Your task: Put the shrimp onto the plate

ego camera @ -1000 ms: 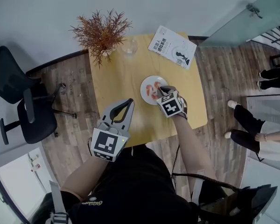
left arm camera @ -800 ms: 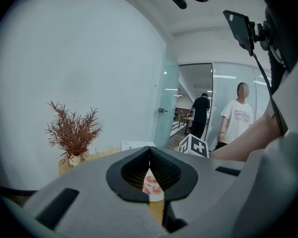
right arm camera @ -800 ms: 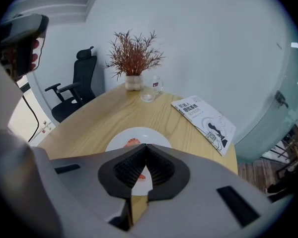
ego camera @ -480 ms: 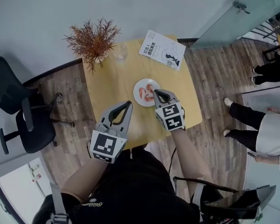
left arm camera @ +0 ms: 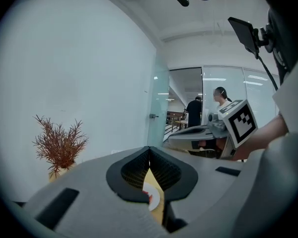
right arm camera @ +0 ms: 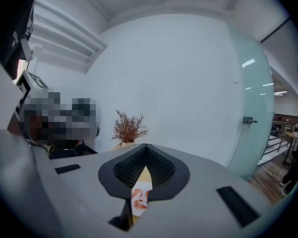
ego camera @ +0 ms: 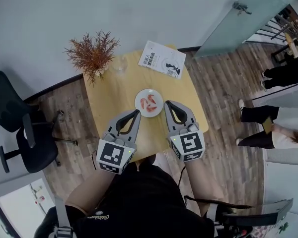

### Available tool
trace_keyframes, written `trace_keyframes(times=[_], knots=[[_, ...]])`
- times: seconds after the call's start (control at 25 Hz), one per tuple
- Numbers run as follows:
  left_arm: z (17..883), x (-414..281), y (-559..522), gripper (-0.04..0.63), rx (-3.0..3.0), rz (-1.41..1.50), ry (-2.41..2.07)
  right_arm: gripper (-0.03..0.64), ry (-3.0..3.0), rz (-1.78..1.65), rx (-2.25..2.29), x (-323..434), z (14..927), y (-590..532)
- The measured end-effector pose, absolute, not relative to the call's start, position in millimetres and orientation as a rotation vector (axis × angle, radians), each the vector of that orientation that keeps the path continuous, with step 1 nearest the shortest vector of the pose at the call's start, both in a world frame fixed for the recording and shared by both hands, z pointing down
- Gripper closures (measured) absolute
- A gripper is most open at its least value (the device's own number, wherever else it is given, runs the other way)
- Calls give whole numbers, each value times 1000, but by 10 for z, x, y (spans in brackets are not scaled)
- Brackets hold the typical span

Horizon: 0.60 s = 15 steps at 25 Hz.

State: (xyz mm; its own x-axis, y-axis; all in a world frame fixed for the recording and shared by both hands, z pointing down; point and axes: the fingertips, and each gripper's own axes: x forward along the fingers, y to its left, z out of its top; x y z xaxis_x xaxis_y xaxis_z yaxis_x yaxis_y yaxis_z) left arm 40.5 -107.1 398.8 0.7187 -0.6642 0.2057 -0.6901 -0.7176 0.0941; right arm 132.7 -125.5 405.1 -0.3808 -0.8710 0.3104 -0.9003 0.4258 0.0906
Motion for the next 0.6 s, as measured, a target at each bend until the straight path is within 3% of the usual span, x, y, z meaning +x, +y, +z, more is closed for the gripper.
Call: trace_keyframes(times=[0.6], knots=[[3711,488,-955,591,2819,205,-1107,614,-2473,36,1731,1546,3342,-673]])
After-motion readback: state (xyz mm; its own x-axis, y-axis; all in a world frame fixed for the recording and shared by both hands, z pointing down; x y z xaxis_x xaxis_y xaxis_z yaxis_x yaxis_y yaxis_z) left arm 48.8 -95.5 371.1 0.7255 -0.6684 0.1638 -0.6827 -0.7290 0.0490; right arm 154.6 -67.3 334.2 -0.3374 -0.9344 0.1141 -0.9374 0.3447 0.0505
